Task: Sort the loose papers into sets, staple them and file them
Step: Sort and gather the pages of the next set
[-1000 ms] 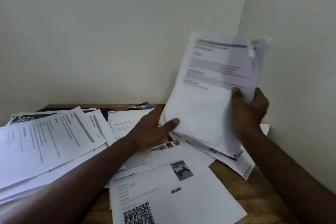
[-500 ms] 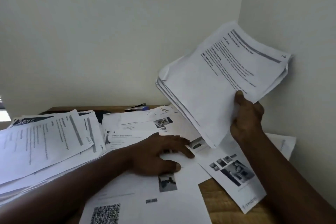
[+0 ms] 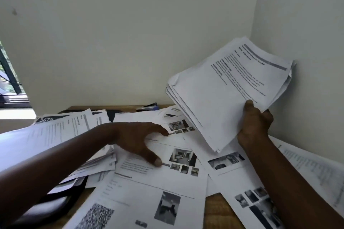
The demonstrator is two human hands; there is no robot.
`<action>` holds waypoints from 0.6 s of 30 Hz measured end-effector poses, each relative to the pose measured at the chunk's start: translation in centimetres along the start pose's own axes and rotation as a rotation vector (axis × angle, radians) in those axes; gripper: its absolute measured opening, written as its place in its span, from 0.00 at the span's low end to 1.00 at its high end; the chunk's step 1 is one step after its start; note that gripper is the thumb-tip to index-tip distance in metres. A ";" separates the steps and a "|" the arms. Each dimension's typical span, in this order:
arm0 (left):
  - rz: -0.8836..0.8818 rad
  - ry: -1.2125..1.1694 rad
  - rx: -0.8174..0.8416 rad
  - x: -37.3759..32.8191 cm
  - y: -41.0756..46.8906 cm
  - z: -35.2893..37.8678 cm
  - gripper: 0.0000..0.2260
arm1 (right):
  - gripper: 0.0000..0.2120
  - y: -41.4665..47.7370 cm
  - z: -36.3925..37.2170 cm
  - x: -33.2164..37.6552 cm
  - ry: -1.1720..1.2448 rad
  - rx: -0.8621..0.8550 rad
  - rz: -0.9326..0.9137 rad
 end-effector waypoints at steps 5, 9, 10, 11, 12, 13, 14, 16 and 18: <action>-0.081 0.009 -0.234 -0.5 0.4 -0.4 0.46 | 0.15 -1.3 2.2 0.5 0.064 0.071 0.090; -0.132 -0.104 -0.315 -0.8 1.2 -1.5 0.30 | 0.17 -2.2 3.4 2.3 0.123 0.169 0.096; -0.127 -0.118 -0.357 -0.9 1.6 -1.8 0.22 | 0.16 -2.3 3.5 2.7 0.132 0.196 0.084; -0.117 -0.175 -0.410 -1.1 1.8 -2.2 0.15 | 0.16 -2.5 3.6 3.3 0.139 0.215 0.065; -0.114 -0.290 -0.450 -1.2 2.1 -2.3 0.10 | 0.16 -2.5 3.5 3.7 0.143 0.231 0.049; -0.115 -0.453 -0.468 -1.4 2.5 -2.3 0.09 | 0.15 -2.4 3.5 4.2 0.139 0.239 0.031; -0.119 -0.641 -0.466 -1.6 2.7 -2.1 0.09 | 0.15 -2.5 3.7 4.7 0.127 0.244 0.012; -0.119 -1.007 -0.418 -2.5 3.1 -1.5 0.11 | 0.14 -2.8 4.0 5.7 0.096 0.236 -0.021; -0.114 -1.305 -0.380 -3.4 3.0 -0.8 0.17 | 0.13 -2.9 4.3 6.5 0.060 0.223 -0.049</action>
Point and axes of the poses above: each hand's wrist, its own y-axis towards the middle knuckle, its own z-axis out of the palm, x = y × z, the point moved 8 cm from there along y, towards the middle knuckle, and after that the axes turned 9 degrees about y, right-handed, at the moved point
